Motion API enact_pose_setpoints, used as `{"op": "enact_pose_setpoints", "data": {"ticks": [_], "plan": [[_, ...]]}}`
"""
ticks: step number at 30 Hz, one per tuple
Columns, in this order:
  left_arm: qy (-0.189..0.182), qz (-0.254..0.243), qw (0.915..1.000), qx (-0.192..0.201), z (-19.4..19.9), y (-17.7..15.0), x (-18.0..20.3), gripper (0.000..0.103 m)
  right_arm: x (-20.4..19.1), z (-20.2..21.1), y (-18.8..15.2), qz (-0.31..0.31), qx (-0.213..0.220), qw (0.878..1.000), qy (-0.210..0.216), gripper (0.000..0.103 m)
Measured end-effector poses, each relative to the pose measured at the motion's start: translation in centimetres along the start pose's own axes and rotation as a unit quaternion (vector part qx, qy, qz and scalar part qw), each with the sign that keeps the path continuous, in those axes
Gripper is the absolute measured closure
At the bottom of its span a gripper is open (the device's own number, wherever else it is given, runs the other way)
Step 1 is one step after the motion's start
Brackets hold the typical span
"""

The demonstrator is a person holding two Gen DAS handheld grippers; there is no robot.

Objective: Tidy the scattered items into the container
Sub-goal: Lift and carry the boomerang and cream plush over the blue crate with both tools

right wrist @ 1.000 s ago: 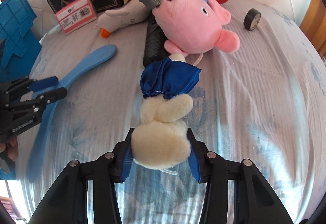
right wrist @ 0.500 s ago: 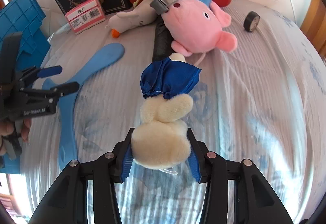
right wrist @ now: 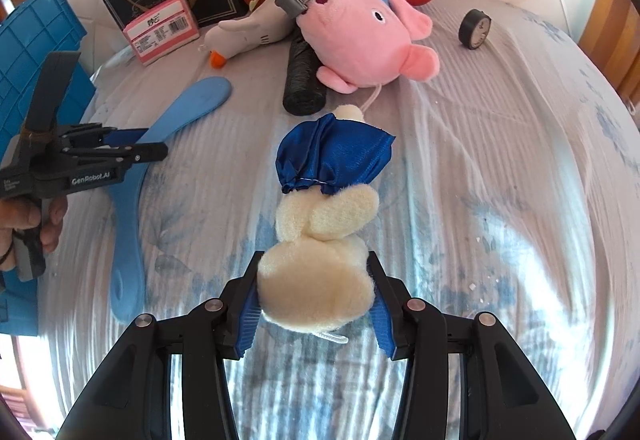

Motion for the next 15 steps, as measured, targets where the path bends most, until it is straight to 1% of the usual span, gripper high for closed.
{"op": "enact_pose_setpoints", "data": {"ticks": [8, 15], "plan": [[0.011, 0.016, 0.9994, 0.028, 3.0, -2.8, 1.6, 0.066, -0.1, 1.2, 0.3, -0.003, 0.011, 1.0, -0.002, 0.057], [0.024, 0.023, 0.9981, 0.052, 6.2, -3.6, 2.7, 0.066, -0.6, 3.2, 0.4, 0.004, 0.024, 1.0, -0.01, 0.057]]}}
Point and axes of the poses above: each gripper's, at about its wrist camera, not at the fingertips, and z roughly against the way its jaws point, x to its right, y to its top, the point moved 1 cm from there along -z, roughly the way its jaws point, and after that the axes turned 13 degrees about z, right-handed, at the moved point
